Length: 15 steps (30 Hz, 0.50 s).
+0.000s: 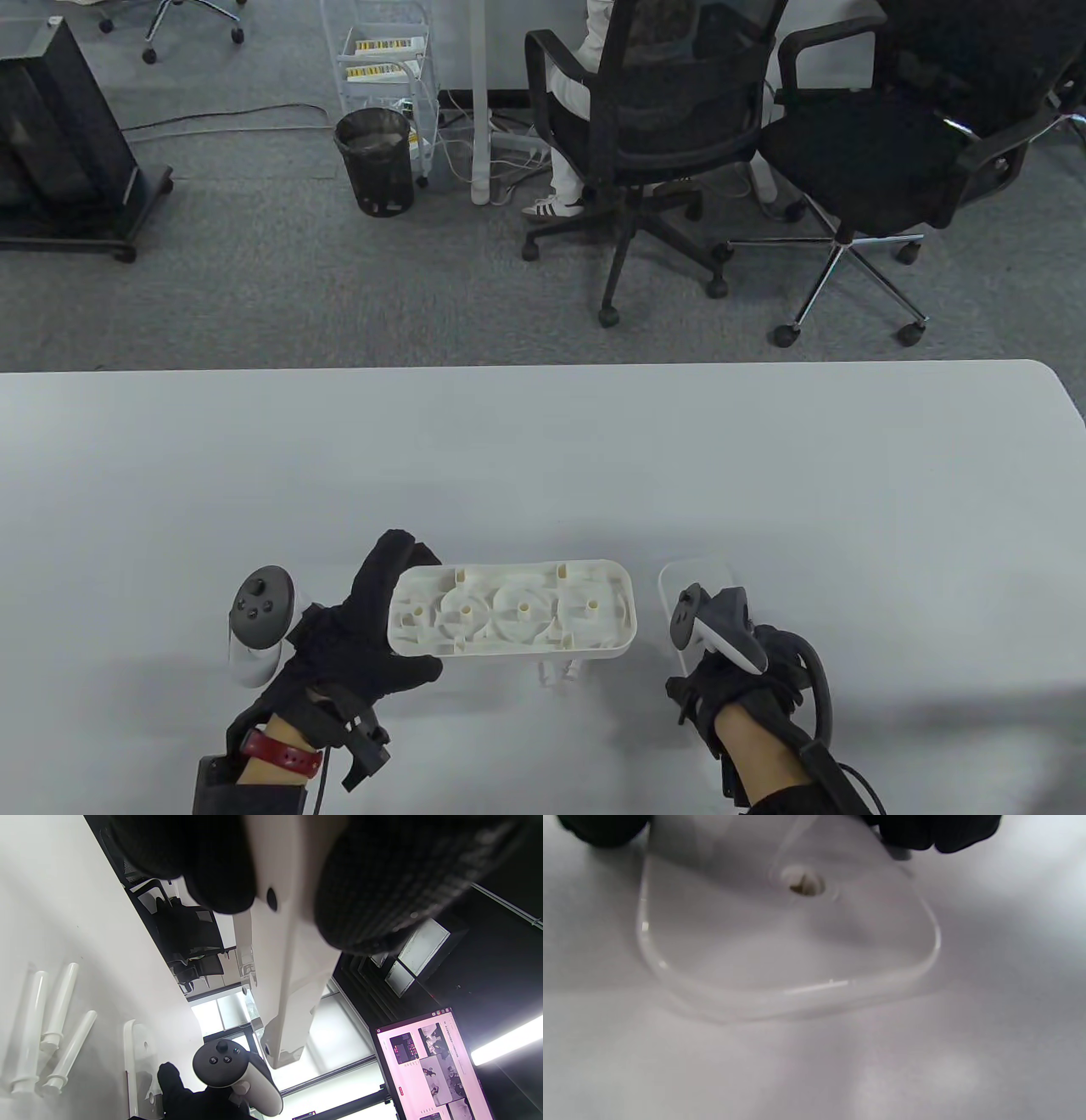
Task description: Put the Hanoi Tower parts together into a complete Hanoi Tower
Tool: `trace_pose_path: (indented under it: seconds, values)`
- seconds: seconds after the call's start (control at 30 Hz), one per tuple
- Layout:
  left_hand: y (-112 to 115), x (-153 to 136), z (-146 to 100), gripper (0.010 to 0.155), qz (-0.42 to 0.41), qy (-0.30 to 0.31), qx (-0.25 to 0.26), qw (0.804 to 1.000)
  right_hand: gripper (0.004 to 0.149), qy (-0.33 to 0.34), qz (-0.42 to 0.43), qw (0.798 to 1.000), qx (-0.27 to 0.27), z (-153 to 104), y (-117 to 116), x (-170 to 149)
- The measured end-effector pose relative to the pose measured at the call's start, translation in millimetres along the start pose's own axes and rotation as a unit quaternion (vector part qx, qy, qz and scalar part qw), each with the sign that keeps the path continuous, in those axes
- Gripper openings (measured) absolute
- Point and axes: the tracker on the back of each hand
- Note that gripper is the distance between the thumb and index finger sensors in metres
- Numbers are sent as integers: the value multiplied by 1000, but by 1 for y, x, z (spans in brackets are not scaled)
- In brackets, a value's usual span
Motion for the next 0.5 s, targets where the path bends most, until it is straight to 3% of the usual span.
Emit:
trace_pose_path:
  seconds: [0.5]
  values:
    - [2,-2,0,126,-3,-3,-5,1000,109,24,29,998,-54,6,8,-6]
Point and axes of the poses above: the tracker on the back of each hand, its own x axis roughly to the thumb side, its own z axis roughly from the wrist to the fingertips, y = z × x, and after that the axes turned 14 degrees about z, right-handed
